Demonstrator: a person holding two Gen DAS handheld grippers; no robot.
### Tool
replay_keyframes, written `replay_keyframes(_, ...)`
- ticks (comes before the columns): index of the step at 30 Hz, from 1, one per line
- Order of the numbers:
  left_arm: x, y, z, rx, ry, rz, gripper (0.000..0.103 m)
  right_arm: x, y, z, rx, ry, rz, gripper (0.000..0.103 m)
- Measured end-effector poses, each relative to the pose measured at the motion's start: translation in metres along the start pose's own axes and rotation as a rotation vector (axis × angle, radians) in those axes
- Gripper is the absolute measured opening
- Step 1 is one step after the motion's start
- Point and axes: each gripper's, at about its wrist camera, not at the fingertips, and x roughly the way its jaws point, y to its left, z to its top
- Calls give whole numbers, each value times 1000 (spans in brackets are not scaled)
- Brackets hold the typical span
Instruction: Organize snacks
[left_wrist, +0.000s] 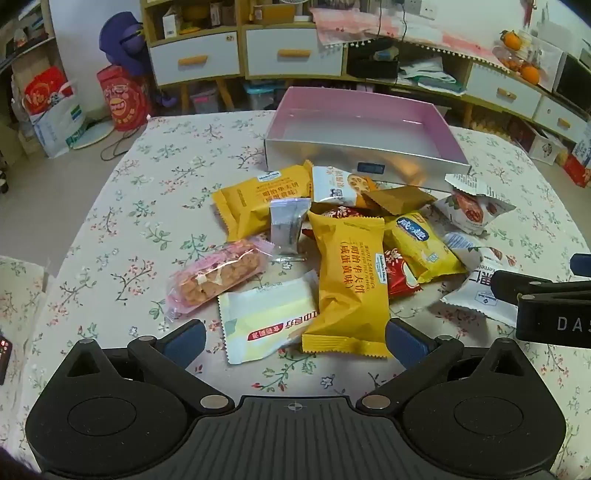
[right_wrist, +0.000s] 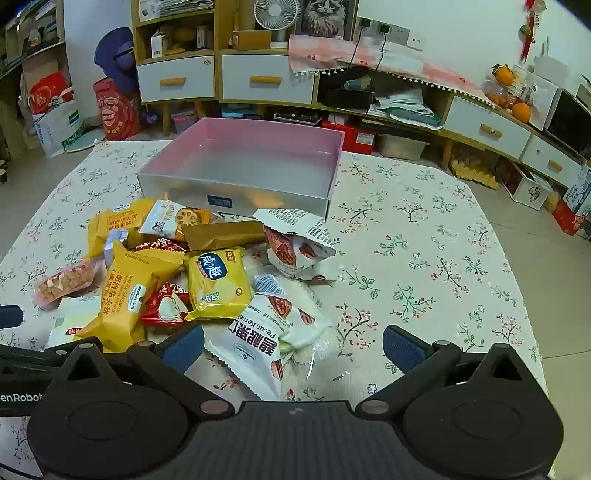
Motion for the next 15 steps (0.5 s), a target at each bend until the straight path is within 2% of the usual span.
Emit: replay_keyframes(15,-8,1,-2,33,-9,-12,103,-4,5,3,16,5,32,77)
